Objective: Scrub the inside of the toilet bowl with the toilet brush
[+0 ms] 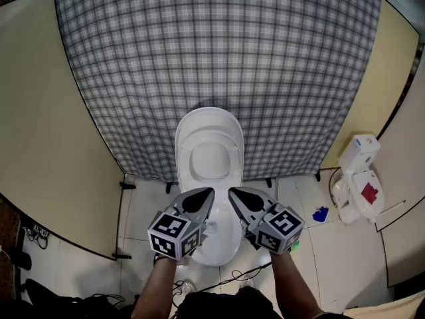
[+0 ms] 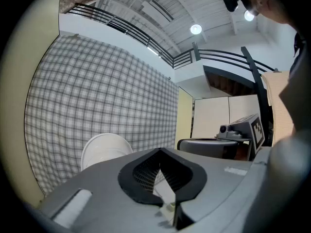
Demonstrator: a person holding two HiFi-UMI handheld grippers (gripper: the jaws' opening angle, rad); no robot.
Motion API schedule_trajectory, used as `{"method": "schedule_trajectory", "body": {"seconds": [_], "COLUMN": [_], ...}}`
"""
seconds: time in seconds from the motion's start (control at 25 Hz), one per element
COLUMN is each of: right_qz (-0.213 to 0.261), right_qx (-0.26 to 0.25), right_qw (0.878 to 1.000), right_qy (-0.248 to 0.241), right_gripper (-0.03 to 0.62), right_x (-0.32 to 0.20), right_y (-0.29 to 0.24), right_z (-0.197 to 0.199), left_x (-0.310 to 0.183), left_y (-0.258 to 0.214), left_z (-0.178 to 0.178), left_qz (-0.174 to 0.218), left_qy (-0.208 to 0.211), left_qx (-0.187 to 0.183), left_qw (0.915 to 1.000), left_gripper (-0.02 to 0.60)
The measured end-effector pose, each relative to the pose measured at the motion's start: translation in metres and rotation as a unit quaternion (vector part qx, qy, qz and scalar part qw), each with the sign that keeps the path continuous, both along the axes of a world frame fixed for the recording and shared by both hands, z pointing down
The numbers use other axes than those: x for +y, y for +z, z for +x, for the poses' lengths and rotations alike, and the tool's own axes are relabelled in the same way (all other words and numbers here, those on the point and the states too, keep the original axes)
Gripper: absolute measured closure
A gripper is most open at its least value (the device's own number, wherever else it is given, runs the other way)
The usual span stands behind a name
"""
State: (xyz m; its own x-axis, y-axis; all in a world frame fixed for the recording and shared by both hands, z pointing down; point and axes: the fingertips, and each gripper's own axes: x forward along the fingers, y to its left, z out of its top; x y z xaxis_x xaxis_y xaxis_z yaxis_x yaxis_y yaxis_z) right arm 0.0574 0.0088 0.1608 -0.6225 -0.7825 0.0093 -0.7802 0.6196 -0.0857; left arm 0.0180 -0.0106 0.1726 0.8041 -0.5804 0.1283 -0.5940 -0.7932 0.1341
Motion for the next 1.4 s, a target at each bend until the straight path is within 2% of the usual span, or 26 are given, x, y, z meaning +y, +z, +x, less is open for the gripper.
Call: {"method": "schedule_trajectory", "body": {"seconds": [0.16, 0.28, 0.48, 0.6, 0.84, 0.96, 1.08, 1.24, 1.4], "right_qz": [-0.010, -0.012, -0.031, -0.048, -0.062, -0.077, -0.079, -0.083, -0.099], "right_qx": [0.001, 0.013, 0.017, 0.015, 0.024, 0.035, 0.039, 0.033, 0.030], "right_qw": [1.000, 1.000, 0.999, 0.998, 0.995, 0.993, 0.993, 0.993, 0.990], "right_qy": [-0.010, -0.014, -0.028, -0.047, -0.074, -0.079, -0.074, -0.079, -0.092], "right_gripper": [0.594, 0.594, 0.594, 0.594, 0.594, 0.594, 0.594, 0.594, 0.594], "right_x": [-0.020, -0.030, -0.031, -0.032, -0.031, -0.030, -0.038, -0.035, -0.041], "right_y": [-0.046, -0.043, -0.008, 0.013, 0.069, 0.096, 0.122, 0.161, 0.198], "right_z": [-0.005, -0.020, -0.028, -0.030, -0.064, -0.075, -0.083, -0.095, -0.109], "left_x": [-0.020, -0.031, -0.036, -0.040, -0.045, -0.047, -0.058, -0.054, -0.059], "left_y": [-0.038, -0.027, 0.023, 0.055, 0.125, 0.155, 0.185, 0.229, 0.269], "left_z": [-0.006, -0.022, -0.040, -0.051, -0.107, -0.129, -0.148, -0.164, -0.186], "left_qz": [-0.010, -0.016, -0.047, -0.070, -0.086, -0.103, -0.105, -0.102, -0.109], "left_qy": [-0.011, -0.015, -0.033, -0.064, -0.135, -0.160, -0.171, -0.176, -0.203], "left_qx": [-0.019, -0.021, -0.032, -0.042, -0.050, -0.040, -0.041, -0.062, -0.079], "left_qw": [0.9997, 0.9995, 0.9978, 0.9946, 0.9859, 0.9810, 0.9787, 0.9771, 0.9698], "left_gripper": [0.581, 0.581, 0.581, 0.581, 0.580, 0.580, 0.578, 0.571, 0.568]}}
